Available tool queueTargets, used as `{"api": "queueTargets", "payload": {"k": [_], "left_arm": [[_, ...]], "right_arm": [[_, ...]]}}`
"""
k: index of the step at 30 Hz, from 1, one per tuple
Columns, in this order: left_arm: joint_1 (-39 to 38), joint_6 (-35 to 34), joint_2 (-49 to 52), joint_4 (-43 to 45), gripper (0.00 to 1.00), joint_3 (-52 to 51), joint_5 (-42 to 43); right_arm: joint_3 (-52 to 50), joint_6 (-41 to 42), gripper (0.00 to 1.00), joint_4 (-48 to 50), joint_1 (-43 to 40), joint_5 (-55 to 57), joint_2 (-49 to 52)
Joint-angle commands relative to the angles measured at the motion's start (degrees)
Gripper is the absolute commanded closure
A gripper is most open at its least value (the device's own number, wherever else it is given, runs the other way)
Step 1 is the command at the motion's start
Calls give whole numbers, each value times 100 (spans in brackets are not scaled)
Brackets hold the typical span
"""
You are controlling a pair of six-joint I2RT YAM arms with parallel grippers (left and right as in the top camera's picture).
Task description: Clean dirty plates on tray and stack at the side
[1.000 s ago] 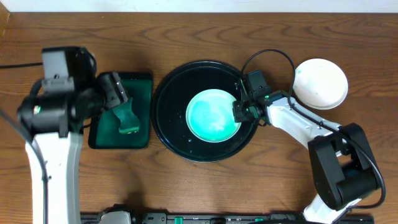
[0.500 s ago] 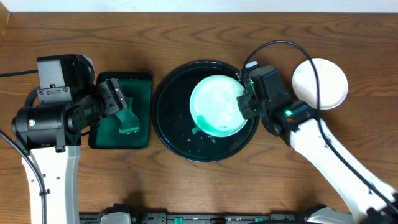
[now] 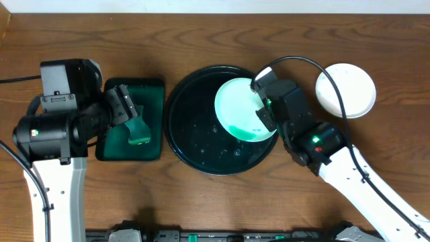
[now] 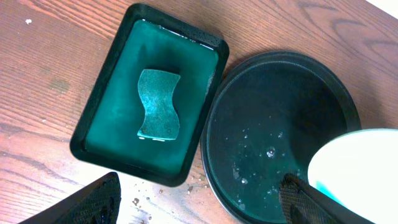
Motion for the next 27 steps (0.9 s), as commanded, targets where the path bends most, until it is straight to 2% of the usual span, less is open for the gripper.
{"api": "queueTargets", "payload": {"k": [1, 5, 7, 11, 16, 18, 21, 27], "left_arm": [[2, 96, 0, -20, 18, -28, -33], [2, 96, 0, -50, 18, -28, -35], [2, 96, 2, -15, 18, -28, -33], [2, 96, 2, -15, 18, -28, -33], [2, 96, 2, -15, 18, -28, -33], [2, 96, 2, -15, 18, -28, -33], [2, 96, 0, -17, 18, -28, -33], [2, 94, 0, -15, 18, -28, -33]], "right_arm": [[13, 758, 99, 79, 52, 33, -48], [-2, 2317, 99, -2, -131, -271, 94], [-2, 2826, 99, -59, -238, -223, 313], [-2, 2627, 99, 129, -264, -223, 756], [-4, 5261, 99, -223, -361, -229, 1239], [-4, 5965, 99, -382, -404, -293, 1495], [-4, 6008, 99, -260, -437, -398, 1939], [-4, 5504, 99, 164, -459, -813, 2732]]}}
